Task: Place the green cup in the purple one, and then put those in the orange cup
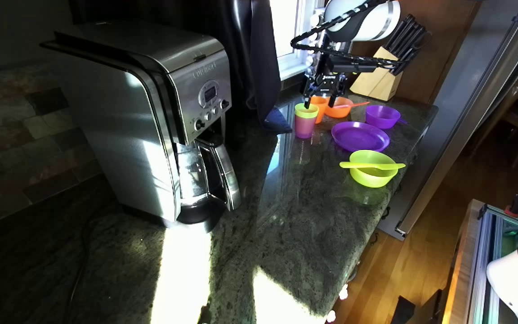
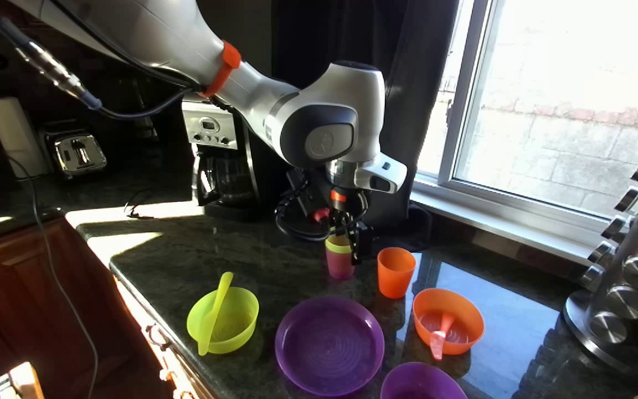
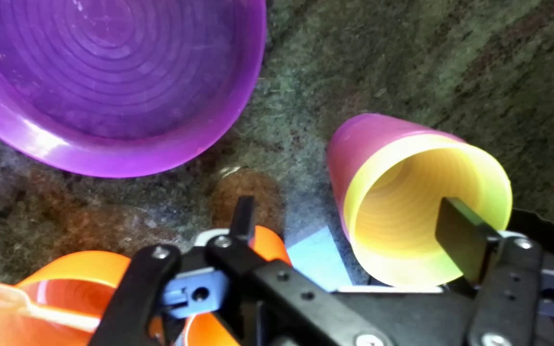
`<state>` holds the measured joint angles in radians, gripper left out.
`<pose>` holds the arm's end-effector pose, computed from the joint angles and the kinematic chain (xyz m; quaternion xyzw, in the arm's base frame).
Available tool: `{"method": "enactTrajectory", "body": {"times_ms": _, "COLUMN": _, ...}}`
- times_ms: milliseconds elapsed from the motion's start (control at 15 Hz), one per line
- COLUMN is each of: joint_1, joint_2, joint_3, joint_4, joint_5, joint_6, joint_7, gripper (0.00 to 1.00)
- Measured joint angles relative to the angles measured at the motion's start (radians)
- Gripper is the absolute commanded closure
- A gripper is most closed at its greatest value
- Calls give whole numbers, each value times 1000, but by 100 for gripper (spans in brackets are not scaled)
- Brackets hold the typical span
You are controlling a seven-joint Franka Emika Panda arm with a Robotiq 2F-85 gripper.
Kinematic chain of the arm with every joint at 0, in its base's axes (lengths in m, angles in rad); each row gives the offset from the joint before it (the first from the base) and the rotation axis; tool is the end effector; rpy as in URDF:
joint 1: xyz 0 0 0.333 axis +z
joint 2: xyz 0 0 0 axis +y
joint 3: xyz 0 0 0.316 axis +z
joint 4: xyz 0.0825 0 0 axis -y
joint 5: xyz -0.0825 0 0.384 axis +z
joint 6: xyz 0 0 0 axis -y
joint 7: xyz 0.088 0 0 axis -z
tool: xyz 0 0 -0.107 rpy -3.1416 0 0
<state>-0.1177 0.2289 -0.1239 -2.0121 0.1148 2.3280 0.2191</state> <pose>0.5848 -0.1396 0.3503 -0.9635 0.2622 -0.0451 0.0290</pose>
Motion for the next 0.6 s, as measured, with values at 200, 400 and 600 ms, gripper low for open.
{"method": "enactTrajectory", "body": {"times_ms": 200, "joint_1": 1, "joint_2": 20, "joint_3": 0, "joint_4": 0, "joint_5": 0, "joint_6": -1, "joint_7": 0, "gripper": 61}}
{"method": "enactTrajectory", "body": {"times_ms": 400, "joint_1": 1, "joint_2": 37, "joint_3": 0, "joint_4": 0, "joint_5": 0, "joint_6": -1, "joint_7": 0, "gripper": 83}}
{"method": "enactTrajectory", "body": {"times_ms": 600, "joint_1": 1, "joint_2": 42, "joint_3": 0, "joint_4": 2, "joint_5": 0, "joint_6": -1, "joint_7": 0, "gripper": 100}}
